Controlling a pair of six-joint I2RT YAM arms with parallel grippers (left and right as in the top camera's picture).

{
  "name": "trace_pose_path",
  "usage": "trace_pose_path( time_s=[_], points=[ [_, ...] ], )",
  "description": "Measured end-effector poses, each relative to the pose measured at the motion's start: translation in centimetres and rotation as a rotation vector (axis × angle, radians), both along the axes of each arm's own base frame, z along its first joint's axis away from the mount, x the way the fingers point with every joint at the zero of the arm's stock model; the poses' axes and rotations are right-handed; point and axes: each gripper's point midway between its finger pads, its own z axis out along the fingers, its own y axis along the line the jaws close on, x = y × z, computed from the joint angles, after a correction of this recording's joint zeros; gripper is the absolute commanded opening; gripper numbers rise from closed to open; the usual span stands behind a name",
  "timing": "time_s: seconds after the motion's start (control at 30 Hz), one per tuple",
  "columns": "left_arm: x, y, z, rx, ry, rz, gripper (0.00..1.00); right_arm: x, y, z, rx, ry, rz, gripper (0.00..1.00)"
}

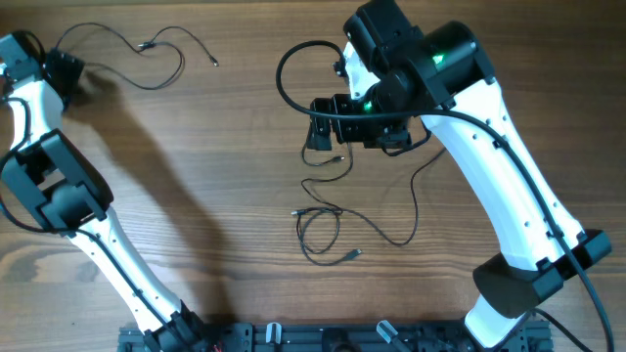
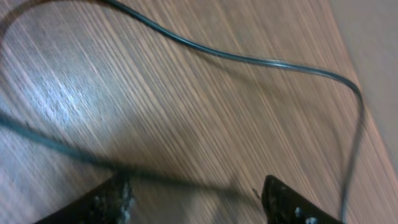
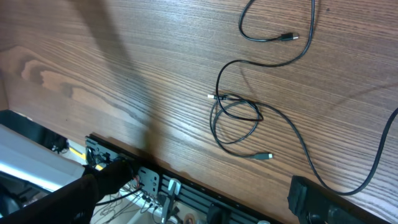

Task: Untangle cables

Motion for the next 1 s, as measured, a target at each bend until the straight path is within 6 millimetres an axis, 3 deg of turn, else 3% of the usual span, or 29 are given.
trace_pose_path(
  time_s=[0.03,0.07,0.2,0.23,0.27,0.33,0.4,0.5,0.57,0.67,0.8,0.83,0.9,0.93,1.0],
  points=[
    [0.2,0.8,-0.6,0.017,-0.016,0.013,0.18,0.0,0.0,0.0,0.0,-0.001,0.0,1.0],
    [0.8,1.5,0.2,0.041,-0.055,0.016,0.06,0.0,0.0,0.0,0.0,0.0,0.0,1.0],
    [1.3,4.2,2.7,0.068,-0.174,0.01,0.04,0.0,0.0,0.0,0.0,0.0,0.0,1.0],
    [1.5,4.8,3.7,0.073,-0.199,0.004,0.14,0.0,0.0,0.0,0.0,0.0,0.0,1.0],
    [2.0,5.0,5.4,0.087,-0.232,-0.016,1.0,0.0,0.0,0.0,0.0,0.0,0.0,1.0],
    [3.3,3.8,8.9,0.104,-0.28,-0.083,1.0,0.0,0.0,0.0,0.0,0.0,-0.001,1.0],
    [3.5,1.8,10.5,0.075,-0.268,-0.124,1.0,0.0,0.0,0.0,0.0,0.001,-0.001,1.0],
    [3.1,-1.0,9.2,0.004,-0.189,-0.166,1.0,0.0,0.1,0.0,0.0,0.001,0.001,1.0],
    [2.1,-1.6,8.0,-0.031,-0.131,-0.173,1.0,-0.2,0.3,0.0,0.0,0.0,0.009,1.0],
    [-1.4,-2.7,6.6,-0.129,0.009,-0.156,1.0,-0.1,0.2,-0.1,-0.013,-0.012,0.008,1.0],
    [-7.6,-7.0,9.8,-0.264,0.199,-0.154,1.0,0.4,0.4,0.1,-0.003,-0.035,0.006,1.0],
    [-8.7,-8.2,9.8,-0.293,0.247,-0.159,0.99,0.5,0.5,0.1,-0.003,-0.037,0.006,1.0],
    [-10.8,-10.8,8.4,-0.325,0.391,-0.168,0.84,0.5,0.5,0.1,-0.002,-0.038,0.008,1.0],
    [-10.9,-11.7,7.9,-0.299,0.436,-0.181,0.74,0.5,0.5,0.1,-0.002,-0.038,0.007,1.0],
    [-10.8,-13.3,7.0,-0.244,0.503,-0.196,0.72,0.4,0.4,0.0,-0.006,-0.034,0.011,1.0]
  ],
)
